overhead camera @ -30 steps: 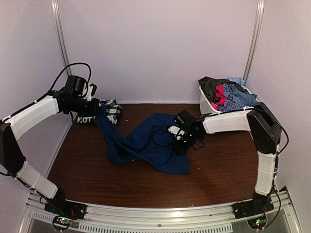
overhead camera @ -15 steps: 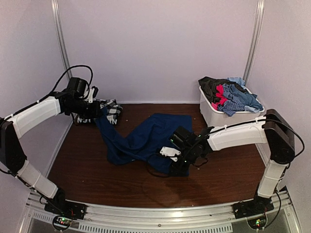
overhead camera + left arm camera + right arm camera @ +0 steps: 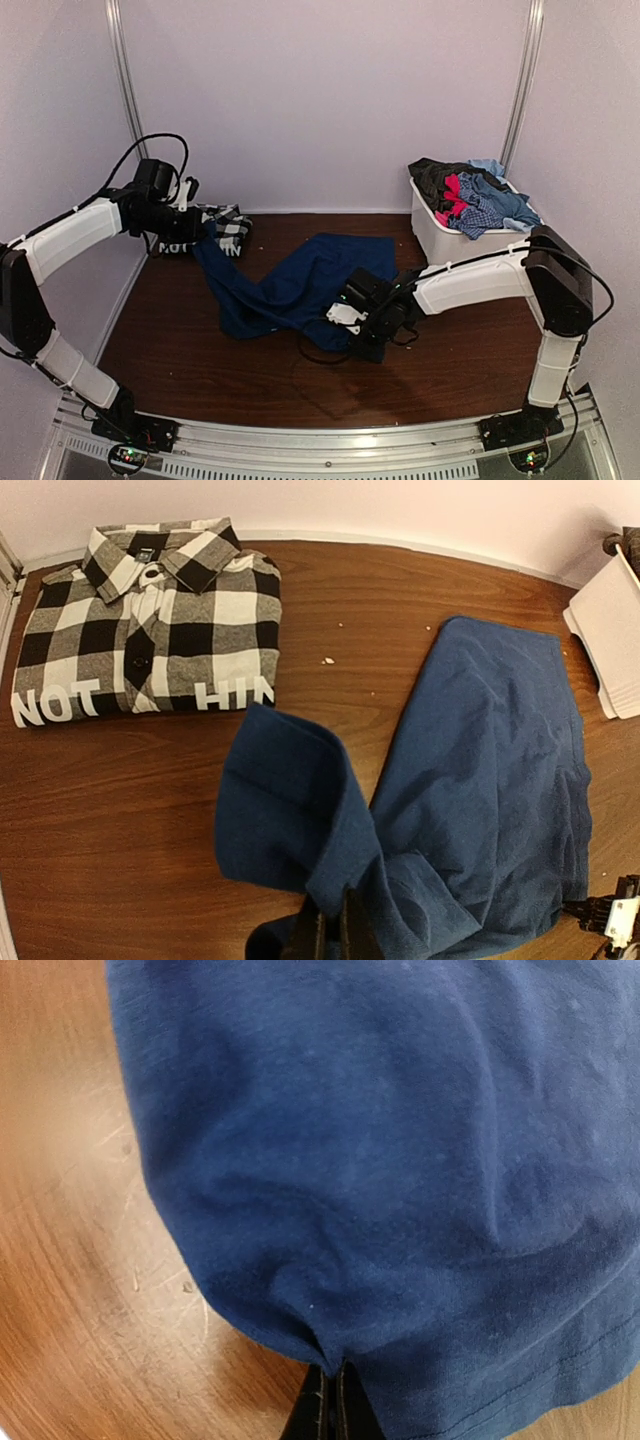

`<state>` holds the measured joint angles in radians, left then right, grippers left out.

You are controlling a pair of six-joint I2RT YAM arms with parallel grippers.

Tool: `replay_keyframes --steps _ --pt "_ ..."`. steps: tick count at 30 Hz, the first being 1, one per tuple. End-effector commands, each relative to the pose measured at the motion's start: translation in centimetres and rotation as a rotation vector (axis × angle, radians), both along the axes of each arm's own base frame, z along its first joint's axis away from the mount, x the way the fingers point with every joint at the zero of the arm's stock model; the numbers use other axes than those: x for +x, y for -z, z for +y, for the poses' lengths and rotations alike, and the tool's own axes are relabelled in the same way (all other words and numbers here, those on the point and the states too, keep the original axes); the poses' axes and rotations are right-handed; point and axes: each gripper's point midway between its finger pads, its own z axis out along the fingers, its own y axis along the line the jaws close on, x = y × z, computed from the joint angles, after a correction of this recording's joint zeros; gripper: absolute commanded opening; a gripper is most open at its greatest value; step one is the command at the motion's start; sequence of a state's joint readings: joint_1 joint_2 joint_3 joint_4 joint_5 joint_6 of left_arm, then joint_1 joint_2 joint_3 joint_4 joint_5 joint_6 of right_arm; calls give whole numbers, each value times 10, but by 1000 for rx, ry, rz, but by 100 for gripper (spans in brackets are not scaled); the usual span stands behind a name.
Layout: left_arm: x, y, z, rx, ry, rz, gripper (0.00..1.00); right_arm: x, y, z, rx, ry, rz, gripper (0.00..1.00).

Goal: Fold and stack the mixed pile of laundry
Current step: Flatten out the crumpled T-shirt at the center of the board.

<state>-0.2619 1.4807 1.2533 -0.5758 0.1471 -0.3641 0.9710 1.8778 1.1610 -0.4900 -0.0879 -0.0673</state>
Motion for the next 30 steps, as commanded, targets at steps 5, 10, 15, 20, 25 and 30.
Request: replay_keyframes --steps 5,10,15,20,25,30 --pt "-77 -10 -52 -78 311 -16 0 70 -108 -58 148 355 -215 0" --pt "-200 20 -125 -96 756 90 1 116 -186 -120 306 577 -379 0" --pt "-241 3 -138 -173 897 24 59 126 -186 -141 347 629 -351 0" --pt "-186 23 -116 -35 560 -23 74 125 -170 -140 348 634 -313 0" --pt "-160 97 -112 77 379 173 59 123 -175 -142 349 630 -319 0" --pt "-152 144 -112 124 303 272 46 119 -179 -150 332 634 -334 0"
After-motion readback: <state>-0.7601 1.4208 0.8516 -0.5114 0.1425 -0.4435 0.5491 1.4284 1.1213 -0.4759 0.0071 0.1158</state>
